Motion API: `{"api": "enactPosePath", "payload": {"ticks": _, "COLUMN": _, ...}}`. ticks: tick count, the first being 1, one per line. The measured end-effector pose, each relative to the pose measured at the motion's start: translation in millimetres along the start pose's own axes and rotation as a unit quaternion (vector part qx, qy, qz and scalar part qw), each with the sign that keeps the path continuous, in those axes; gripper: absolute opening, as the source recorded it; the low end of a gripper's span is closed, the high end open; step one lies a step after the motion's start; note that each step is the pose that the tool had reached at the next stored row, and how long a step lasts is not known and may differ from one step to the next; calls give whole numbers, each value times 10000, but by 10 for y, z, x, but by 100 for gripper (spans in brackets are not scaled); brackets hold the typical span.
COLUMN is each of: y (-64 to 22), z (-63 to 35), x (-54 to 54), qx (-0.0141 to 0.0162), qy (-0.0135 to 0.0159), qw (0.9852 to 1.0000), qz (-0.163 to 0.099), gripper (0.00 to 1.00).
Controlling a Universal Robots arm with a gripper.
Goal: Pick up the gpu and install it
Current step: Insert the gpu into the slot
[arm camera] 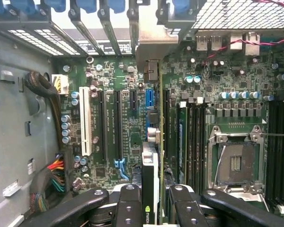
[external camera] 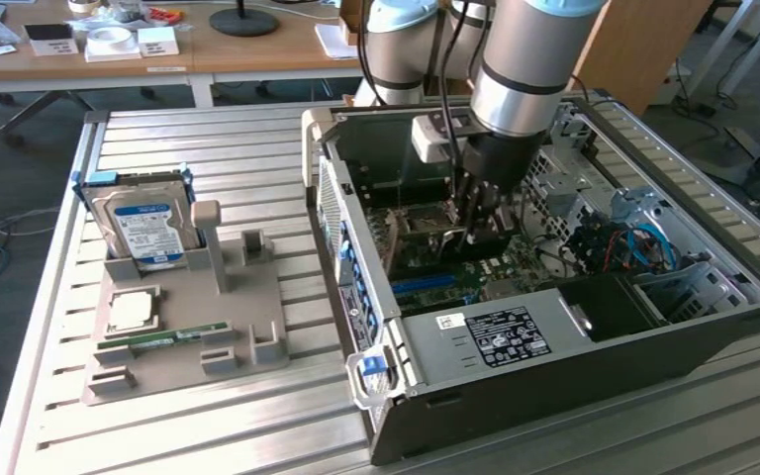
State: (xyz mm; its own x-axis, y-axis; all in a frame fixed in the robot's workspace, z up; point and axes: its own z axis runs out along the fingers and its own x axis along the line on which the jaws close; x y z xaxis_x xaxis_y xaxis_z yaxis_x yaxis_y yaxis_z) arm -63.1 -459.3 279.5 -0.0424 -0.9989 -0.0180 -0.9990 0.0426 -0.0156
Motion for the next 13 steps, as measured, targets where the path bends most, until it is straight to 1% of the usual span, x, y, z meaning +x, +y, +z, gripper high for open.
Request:
{"api": "enactPosePath", "payload": {"ticks": 8, "y": 72, "z": 15, "x": 4, "qx": 0, "qy": 0, "qw": 10000, "qz": 0, "gripper": 27}}
{"api": "enactPosePath", "payload": {"ticks": 13, "y": 100, "z": 24, "x": 5, "qx": 0, "qy": 0, "qw": 10000, "qz": 0, "gripper": 27}}
